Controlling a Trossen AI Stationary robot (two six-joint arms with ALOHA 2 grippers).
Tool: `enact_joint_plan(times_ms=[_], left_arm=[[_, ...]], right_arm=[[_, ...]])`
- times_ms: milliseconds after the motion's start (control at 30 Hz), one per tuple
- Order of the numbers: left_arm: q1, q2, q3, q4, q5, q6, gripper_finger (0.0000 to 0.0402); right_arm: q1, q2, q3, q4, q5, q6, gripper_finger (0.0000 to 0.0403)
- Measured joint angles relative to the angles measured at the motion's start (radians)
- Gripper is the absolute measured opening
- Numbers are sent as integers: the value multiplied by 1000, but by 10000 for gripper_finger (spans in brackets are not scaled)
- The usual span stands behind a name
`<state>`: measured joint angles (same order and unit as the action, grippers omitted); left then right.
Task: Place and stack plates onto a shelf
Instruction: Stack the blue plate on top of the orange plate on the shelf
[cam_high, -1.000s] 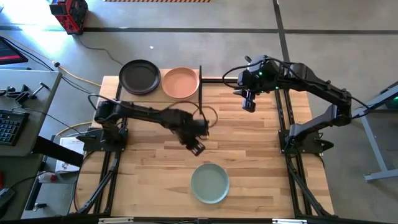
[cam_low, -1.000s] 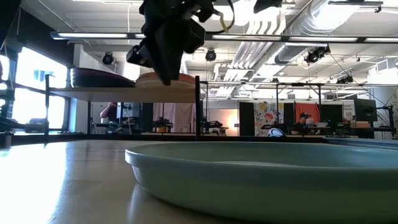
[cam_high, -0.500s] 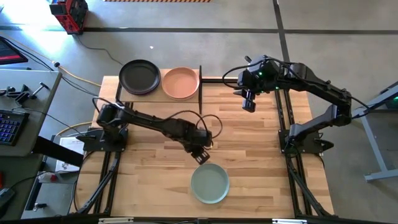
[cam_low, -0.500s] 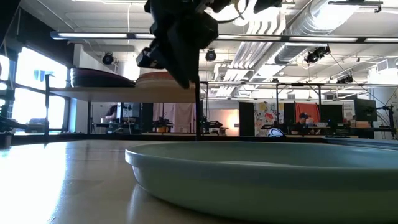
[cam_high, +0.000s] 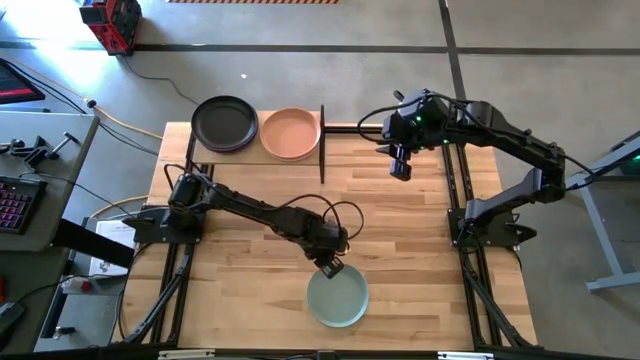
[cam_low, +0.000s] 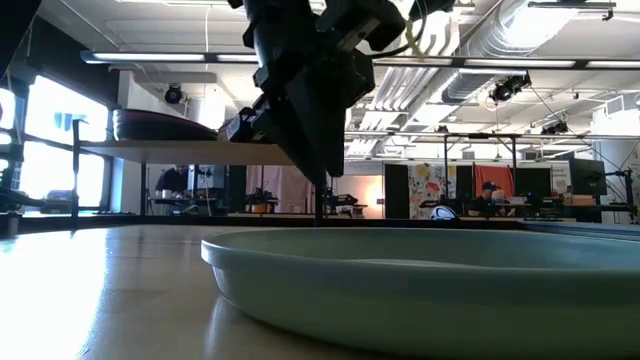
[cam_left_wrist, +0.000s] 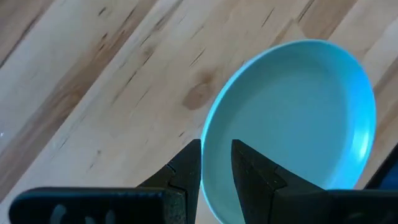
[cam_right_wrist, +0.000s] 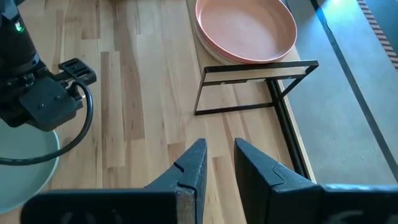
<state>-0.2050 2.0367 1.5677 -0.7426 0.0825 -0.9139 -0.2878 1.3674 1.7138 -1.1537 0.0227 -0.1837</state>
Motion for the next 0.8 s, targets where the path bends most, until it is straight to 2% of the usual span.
enact_joint_plan(times_ms=[800], left_arm=[[-13, 51, 0, 28, 13, -1, 76]], right_arm=[[0, 0, 0, -33, -13, 0, 59]])
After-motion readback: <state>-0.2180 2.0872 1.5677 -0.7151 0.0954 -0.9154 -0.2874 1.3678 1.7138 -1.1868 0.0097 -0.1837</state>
